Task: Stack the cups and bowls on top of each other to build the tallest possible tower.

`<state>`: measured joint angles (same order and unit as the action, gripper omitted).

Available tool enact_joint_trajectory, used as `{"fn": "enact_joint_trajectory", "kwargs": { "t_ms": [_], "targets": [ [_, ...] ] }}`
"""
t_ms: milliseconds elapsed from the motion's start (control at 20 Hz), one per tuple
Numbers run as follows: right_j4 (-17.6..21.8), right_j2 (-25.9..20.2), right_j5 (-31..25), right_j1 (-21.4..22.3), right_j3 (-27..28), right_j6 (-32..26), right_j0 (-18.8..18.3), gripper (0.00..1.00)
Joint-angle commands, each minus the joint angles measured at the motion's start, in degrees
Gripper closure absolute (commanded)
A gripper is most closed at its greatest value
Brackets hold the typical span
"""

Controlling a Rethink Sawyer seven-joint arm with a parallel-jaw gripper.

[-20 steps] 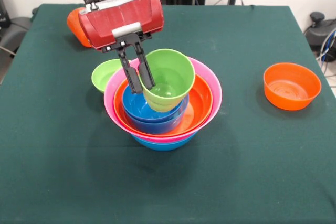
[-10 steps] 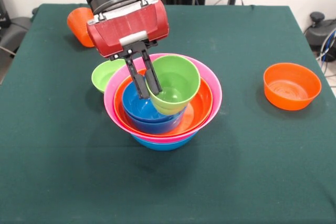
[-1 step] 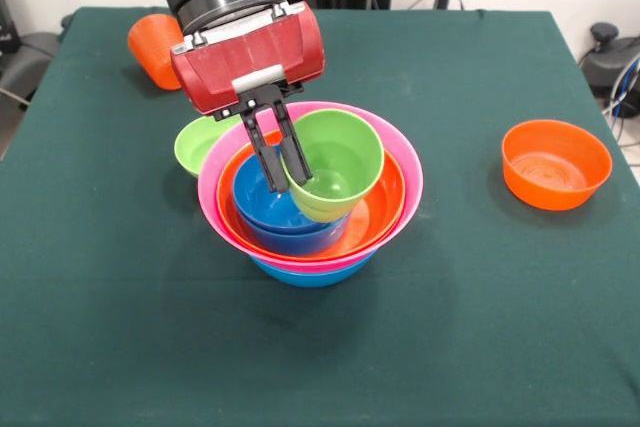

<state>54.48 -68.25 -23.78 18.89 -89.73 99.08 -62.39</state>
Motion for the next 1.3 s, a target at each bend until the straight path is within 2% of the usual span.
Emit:
{"fn": "enact_joint_trajectory", "kwargs": {
  "t_ms": [50,200,450,1300],
  "targets": [
    [4.85,2.45,0.37,-1.11,3.81,-18.53,2.06,1.0],
    [4.87,2.48,-0.84,-0.18,3.62,-19.93,2.11,1.0],
    [1.89,0.86,-3.29,0.12,2.43,-21.54,0.1,1.0],
    [1.14,0.93,-3.8,-0.62,2.14,-23.45,-1.21,1.0]
  ]
}}
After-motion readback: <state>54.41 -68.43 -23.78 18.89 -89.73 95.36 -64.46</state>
